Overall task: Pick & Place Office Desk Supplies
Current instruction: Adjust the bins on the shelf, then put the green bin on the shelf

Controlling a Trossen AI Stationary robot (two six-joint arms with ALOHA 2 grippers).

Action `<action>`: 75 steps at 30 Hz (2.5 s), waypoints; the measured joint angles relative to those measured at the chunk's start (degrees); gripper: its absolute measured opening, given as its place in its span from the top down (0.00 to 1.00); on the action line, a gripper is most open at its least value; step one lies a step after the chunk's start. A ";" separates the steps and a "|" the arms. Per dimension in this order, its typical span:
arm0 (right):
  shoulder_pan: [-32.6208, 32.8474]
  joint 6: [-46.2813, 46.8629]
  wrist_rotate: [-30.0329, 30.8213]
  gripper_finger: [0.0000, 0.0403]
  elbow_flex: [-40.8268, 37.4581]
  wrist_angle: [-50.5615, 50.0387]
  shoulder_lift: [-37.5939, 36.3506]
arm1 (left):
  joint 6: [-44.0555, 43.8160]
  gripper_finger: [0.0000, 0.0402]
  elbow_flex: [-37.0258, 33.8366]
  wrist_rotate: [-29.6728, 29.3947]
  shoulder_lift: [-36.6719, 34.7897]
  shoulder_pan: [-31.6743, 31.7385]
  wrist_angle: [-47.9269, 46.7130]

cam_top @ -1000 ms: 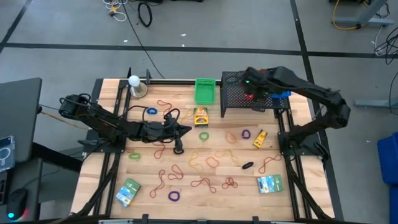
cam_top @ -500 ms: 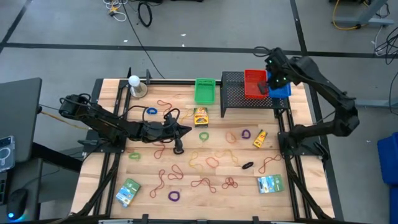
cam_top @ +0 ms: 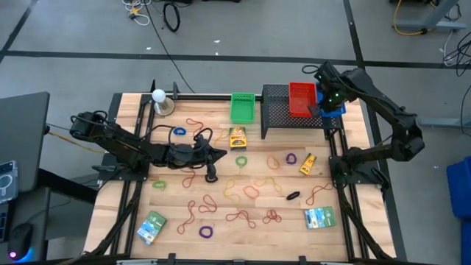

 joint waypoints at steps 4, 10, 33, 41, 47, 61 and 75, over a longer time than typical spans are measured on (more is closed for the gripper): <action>0.00 0.07 -0.08 0.99 0.00 -0.30 -1.15 | 0.00 0.97 0.00 -0.01 0.00 0.01 0.12; 0.00 1.18 -0.56 0.97 0.00 1.94 -3.43 | 0.02 0.97 0.00 0.01 0.00 0.00 0.13; 1.31 7.85 -2.03 0.98 0.02 16.03 3.19 | -2.89 0.97 0.02 2.81 0.00 0.09 -0.26; 1.29 6.81 -1.15 0.98 0.00 15.40 3.17 | -2.78 0.97 0.02 2.79 0.00 0.11 -0.26; 1.29 6.45 -1.02 0.98 0.00 15.38 3.12 | -3.83 0.97 0.02 1.33 0.00 0.15 -0.28; 1.94 6.57 0.34 0.98 1.05 14.80 2.06 | -13.46 0.97 0.02 1.29 -0.06 5.53 -0.46; 22.33 13.26 3.11 0.98 3.68 18.77 -11.58 | -19.64 0.98 7.86 8.45 -0.11 23.61 -17.97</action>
